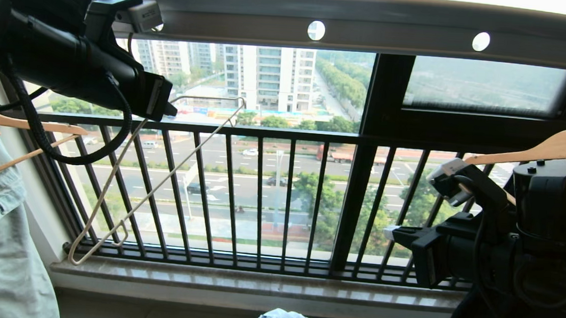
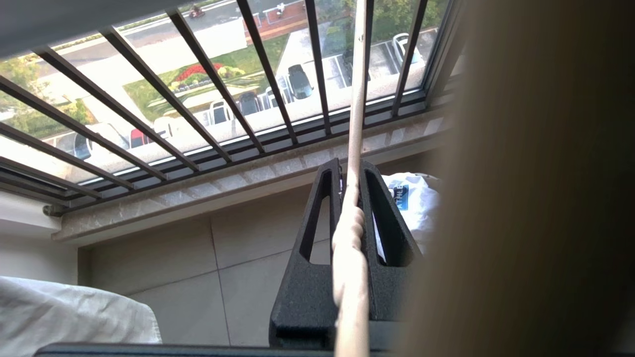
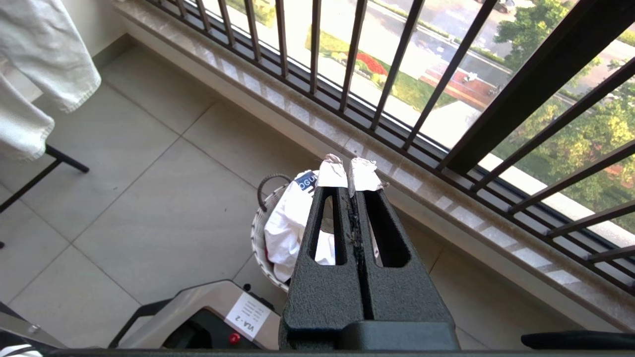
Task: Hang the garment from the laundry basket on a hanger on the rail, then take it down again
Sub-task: Hang the clothes rack on the clothesline
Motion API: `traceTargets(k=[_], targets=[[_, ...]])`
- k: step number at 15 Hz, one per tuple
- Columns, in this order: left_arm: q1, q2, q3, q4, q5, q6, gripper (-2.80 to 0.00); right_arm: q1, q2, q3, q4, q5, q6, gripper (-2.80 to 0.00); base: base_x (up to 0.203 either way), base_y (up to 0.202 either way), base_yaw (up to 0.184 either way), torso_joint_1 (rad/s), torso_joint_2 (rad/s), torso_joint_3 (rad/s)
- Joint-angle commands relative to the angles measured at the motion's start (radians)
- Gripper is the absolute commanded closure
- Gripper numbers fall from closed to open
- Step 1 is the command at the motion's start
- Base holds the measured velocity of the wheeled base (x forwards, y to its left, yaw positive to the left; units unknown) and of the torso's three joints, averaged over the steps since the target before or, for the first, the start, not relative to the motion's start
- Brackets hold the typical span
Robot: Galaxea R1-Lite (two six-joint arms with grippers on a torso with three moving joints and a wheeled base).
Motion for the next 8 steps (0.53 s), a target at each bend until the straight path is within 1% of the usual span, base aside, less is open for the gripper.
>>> traceTargets(k=[1,3,4,5,8], targets=[[0.0,-0.002,0.0,0.003,0.0,0.001,0.0,0.0,0.0,0.0,-0.002,0.0,0.0,0.0,0.0,0.0,0.0,0.0,0.0,0.0],[0.0,-0.002,0.0,0.003,0.0,0.002,0.0,0.0,0.0,0.001,-0.002,0.0,0.001,0.0,0.0,0.0,0.0,0.0,0.0,0.0],[0.0,-0.002,0.0,0.003,0.0,0.004,-2.16,0.0,0.001,0.0,-0.002,0.0,-0.001,0.0,0.0,0.0,0.0,0.0,0.0,0.0],[0.0,-0.002,-0.001,0.003,0.0,0.004,-2.8,0.0,0.002,0.001,-0.002,0.0,0.0,0.0,0.0,0.0,0.0,0.0,0.0,0.0],[0.0,0.0,-0.001,0.003,0.0,0.004,-2.8,0.0,0.002,0.001,-0.002,0.0,-0.001,0.0,0.0,0.0,0.0,0.0,0.0,0.0]])
